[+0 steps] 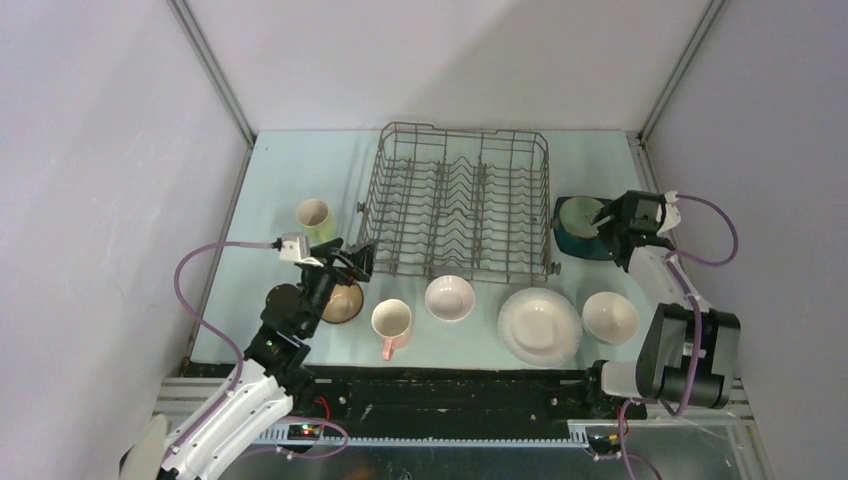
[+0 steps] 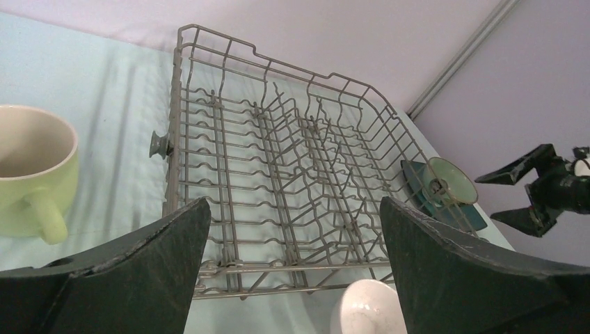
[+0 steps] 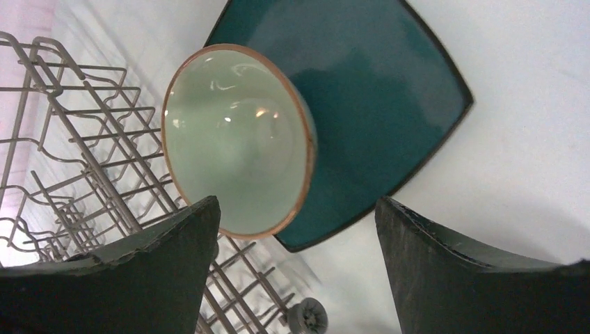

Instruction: Load the mixed dishes into the dish rack

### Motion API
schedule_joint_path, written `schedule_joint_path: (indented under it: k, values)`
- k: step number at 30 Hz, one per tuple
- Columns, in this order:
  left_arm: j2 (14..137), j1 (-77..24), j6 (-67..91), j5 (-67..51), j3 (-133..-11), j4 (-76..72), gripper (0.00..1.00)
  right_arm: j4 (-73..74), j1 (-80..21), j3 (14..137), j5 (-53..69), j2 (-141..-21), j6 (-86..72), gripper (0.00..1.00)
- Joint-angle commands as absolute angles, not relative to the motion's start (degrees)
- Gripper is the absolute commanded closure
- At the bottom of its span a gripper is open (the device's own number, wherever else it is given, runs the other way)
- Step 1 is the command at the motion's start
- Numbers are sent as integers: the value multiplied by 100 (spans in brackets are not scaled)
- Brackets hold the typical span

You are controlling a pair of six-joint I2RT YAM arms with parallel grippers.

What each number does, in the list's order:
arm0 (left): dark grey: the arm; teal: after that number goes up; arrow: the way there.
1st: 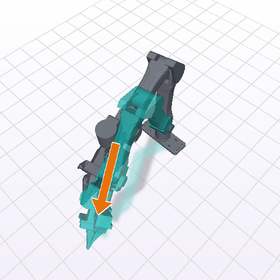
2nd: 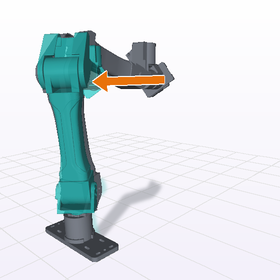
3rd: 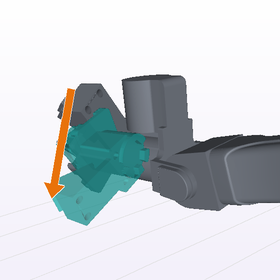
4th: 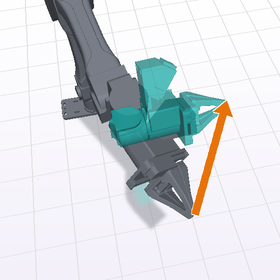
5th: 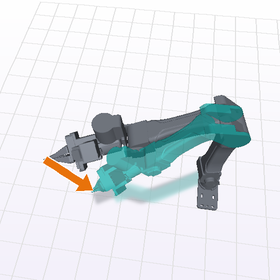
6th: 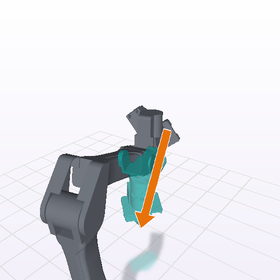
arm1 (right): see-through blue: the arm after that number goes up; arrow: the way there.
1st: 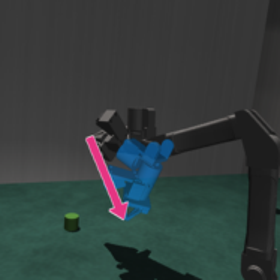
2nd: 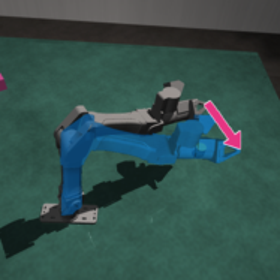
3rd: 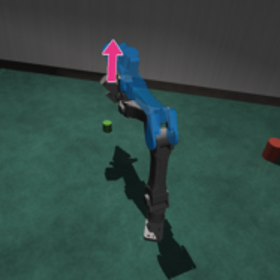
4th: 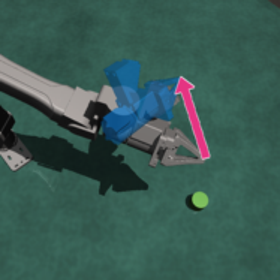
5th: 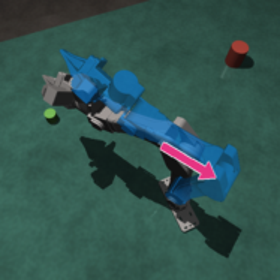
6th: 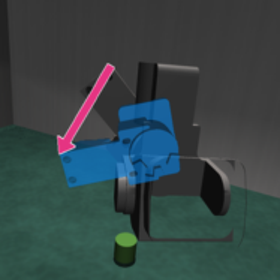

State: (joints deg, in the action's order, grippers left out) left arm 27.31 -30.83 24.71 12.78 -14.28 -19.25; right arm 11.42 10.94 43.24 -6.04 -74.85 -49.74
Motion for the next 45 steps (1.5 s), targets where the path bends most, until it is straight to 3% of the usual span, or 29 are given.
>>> schedule_joint_path:
  k: [1,9,13,14,16,18,23,31,35,39,45]
  values:
    - [2648,-3076,2262,1107,-1516,-2135,2,1051,898,4893,-1009,-8067,-5192,16]
    - [2723,-3076,2242,1135,-1540,-2111,2,1278,913,5331,-1127,-8921,-5571,35]
    - [2712,-3075,2254,1245,-1534,-2073,2,1357,922,5335,-1269,-8969,-5576,59]
    - [2708,-3076,2252,1247,-1532,-2074,2,1394,923,5335,-1294,-8928,-5534,74]
    - [2718,-3076,2249,1233,-1527,-2083,2,1484,906,5335,-1437,-8790,-5483,93]
    - [2747,-3074,2248,1209,-1536,-2112,2,1568,872,5331,-1642,-8580,-5435,100]
    - [2824,-3072,2363,1180,-1635,-2091,2,1622,561,5335,-2226,-7925,-5258,100]
    - [3391,-3074,3013,213,-2342,-1817,2,1193,-588,5330,-2784,-6544,-4057,100]
    - [3658,-3076,3190,-188,-2697,-1724,2,549,-1035,5207,-1370,-6193,-3253,100]
    - [3955,-3076,3304,-464,-2935,-1873,2,125,-1204,5199,1118,-6253,-3468,100]
    - [4535,-3076,3552,-734,-3341,-1984,2,-751,-2009,5200,2645,-6460,-3636,100]
